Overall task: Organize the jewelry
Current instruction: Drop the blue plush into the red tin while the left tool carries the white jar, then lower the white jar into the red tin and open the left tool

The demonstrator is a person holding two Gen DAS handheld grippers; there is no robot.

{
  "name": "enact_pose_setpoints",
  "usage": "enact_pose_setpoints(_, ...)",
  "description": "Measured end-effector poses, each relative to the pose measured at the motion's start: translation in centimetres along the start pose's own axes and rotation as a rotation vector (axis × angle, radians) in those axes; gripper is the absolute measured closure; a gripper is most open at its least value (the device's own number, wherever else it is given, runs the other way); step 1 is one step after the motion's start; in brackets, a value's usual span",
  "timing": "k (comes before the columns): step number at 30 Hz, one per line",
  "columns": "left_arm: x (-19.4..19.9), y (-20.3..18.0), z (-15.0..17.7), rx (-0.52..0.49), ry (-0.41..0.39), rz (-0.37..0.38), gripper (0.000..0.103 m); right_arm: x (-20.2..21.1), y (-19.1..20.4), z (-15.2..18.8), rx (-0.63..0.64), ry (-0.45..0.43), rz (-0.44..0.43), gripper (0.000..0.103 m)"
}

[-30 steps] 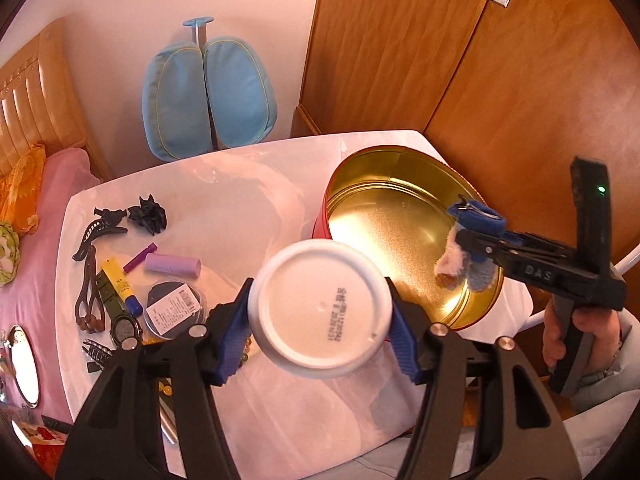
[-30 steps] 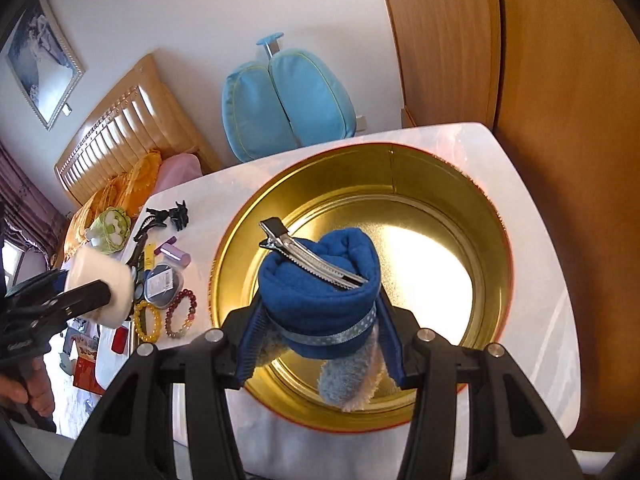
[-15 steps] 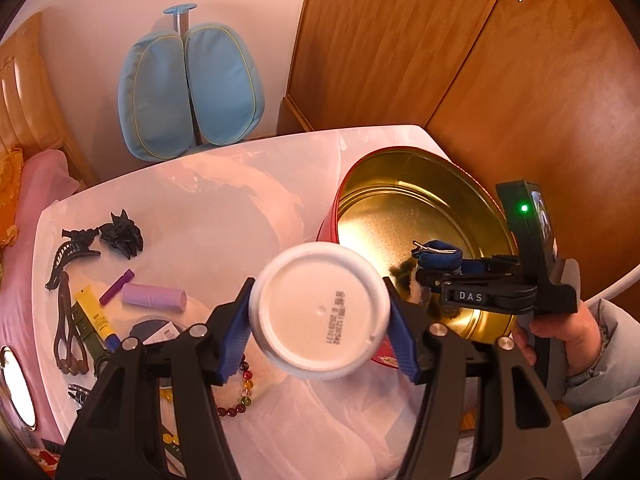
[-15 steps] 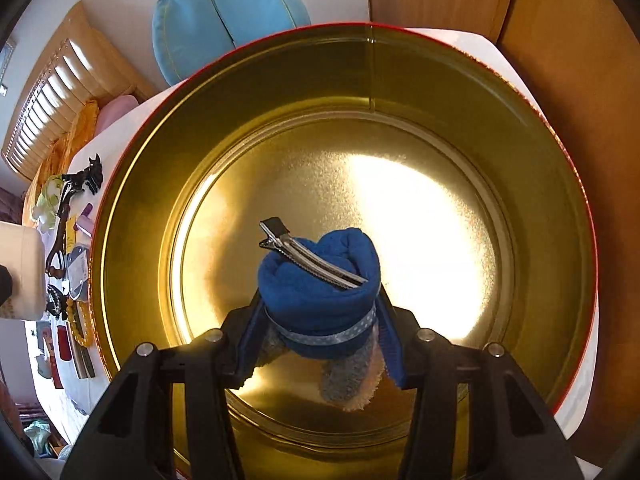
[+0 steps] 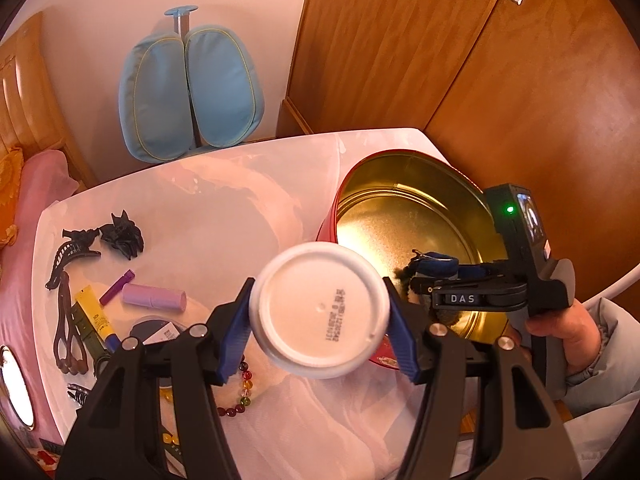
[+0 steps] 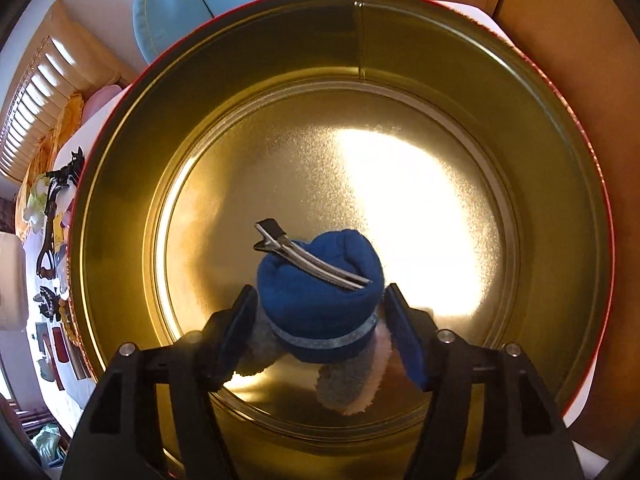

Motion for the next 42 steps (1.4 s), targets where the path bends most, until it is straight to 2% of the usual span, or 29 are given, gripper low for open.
enact_pose_setpoints(2, 0.3, 0.1, 0.2, 0.007, -0.005, -0.007, 0.043, 1.4, -0.2, 0.2, -0.015, -0.054, -0.017, 0.01)
enact_pose_setpoints(5, 0.6, 0.0, 0.3, 0.007, -0.01, -0.014, 0.043, 3.4, -0.4, 0.7, -0.024, -0.12, -0.039, 0.009)
enact_pose_setpoints(8, 0.9, -0.6, 0.3, -0.004, -0.012, -0.018, 0.043, 5.1, -0.6, 1.4, -0.033, -0.139, -0.053, 0.008)
enact_pose_setpoints(11, 1.1, -1.6, 0.1, -0.026, -0.013, -0.018, 0.043, 6.5, -1.6, 3.4, -0.038, -0.202, -0.089, 0.008)
enact_pose_setpoints(16, 0.4, -4.1, -1.3, -0.09, -0.006, 0.021, 0.043, 8.9, -2.7, 4.5, -0.04, -0.29, -0.083, 0.008)
enact_pose_setpoints(22, -1.6, -7.0, -3.5, -0.181, -0.005, 0.071, 0.043, 11.6, -3.2, 6.7, 0.003, -0.467, -0.08, 0.005)
enact_pose_setpoints(25, -3.3, -8.2, -4.6, -0.236, 0.015, 0.092, 0.043, 12.3, -2.7, 7.7, 0.051, -0.535, -0.038, 0.004)
enact_pose_setpoints(29, -7.3, -9.3, -6.1, -0.271, 0.086, 0.107, 0.043, 11.4, -2.2, 7.9, 0.076, -0.527, -0.002, 0.004)
enact_pose_setpoints(35, -13.8, -11.0, -7.8, -0.313, 0.23, 0.078, 0.043, 10.0, -3.0, 8.2, 0.034, -0.492, 0.008, 0.004)
enact_pose_setpoints(42, -17.0, -12.1, -9.7, -0.356, 0.29, 0.036, 0.043, 10.2, -3.9, 8.1, -0.013, -0.51, -0.007, 0.004)
Point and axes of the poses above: each gripper's, at about its wrist camera, not at the fingertips, and x roughly against the way its jaws point, y to its left, z to its underside, the point moved 1 cm from there along -x, roughly the way its jaws point, and after that the axes turned 3 degrees about y, right-handed, at the moved point
